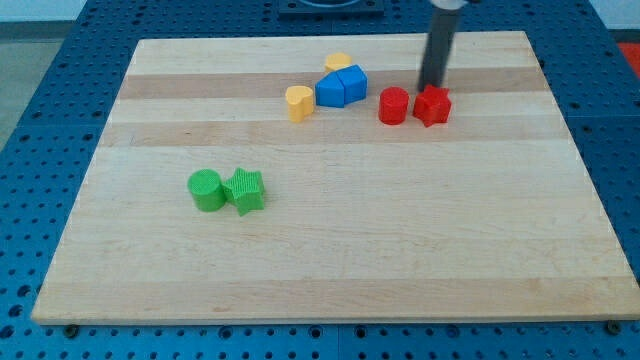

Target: Push the cube to the top of the heart

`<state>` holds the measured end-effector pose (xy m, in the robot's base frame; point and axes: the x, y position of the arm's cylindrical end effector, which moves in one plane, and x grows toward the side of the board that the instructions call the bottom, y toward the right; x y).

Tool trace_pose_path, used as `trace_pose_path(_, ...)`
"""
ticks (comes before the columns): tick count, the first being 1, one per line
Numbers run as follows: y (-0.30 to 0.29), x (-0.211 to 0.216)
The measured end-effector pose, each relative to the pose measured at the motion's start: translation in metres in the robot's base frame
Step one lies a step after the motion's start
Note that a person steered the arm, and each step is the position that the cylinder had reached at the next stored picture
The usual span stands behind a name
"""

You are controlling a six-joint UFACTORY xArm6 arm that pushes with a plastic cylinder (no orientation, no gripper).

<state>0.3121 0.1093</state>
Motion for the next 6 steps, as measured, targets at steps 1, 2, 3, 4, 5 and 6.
trace_pose_path(1,-0.034,0.0)
trace_pose_path(2,-0.08,0.0)
trace_pose_path(3,-0.128,0.001)
trace_pose_path(4,-0.135,0.001)
trace_pose_path(5,-0.135,0.001)
trace_pose_path(6,-0.123,0.001)
